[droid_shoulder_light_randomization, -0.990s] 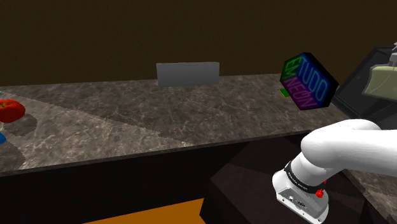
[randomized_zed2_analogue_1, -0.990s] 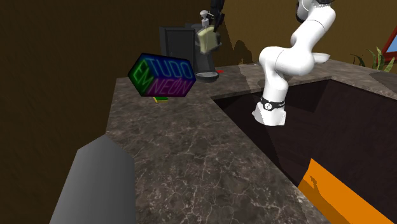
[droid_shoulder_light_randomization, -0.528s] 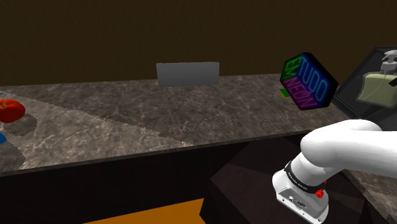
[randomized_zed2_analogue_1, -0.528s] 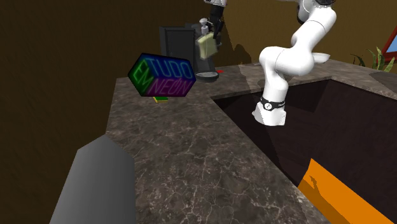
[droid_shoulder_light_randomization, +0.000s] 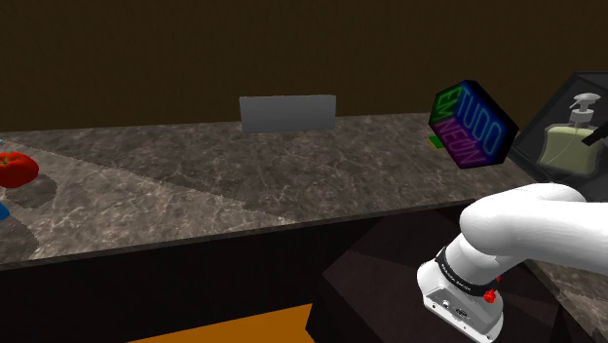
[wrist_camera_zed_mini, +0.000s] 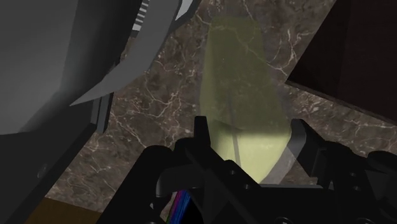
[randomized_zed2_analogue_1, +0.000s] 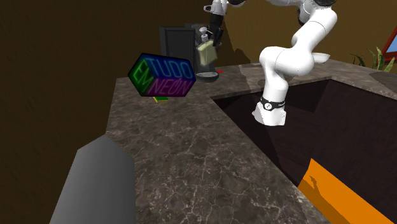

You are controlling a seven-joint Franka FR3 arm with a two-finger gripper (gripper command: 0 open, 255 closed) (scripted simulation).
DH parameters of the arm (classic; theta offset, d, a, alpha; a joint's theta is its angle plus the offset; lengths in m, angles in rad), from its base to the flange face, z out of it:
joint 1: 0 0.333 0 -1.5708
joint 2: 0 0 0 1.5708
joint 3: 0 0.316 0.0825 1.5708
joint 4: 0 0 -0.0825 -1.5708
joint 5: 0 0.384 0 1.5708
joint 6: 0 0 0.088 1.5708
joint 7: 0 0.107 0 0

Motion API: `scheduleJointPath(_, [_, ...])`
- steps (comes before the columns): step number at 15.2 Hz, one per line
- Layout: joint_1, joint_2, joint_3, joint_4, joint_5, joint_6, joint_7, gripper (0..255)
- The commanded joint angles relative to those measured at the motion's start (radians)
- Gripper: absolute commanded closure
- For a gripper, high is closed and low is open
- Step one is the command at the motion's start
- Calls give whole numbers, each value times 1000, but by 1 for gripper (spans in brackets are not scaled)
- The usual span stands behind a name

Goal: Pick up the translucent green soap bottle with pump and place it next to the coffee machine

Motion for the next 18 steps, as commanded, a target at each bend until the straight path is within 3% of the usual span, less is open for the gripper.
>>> scheduleJointPath(1, [-2, -3, -13, -21, -11, 21, 3, 255])
scheduleJointPath(18, [2, -2, -174, -175, -128, 214, 25, 255])
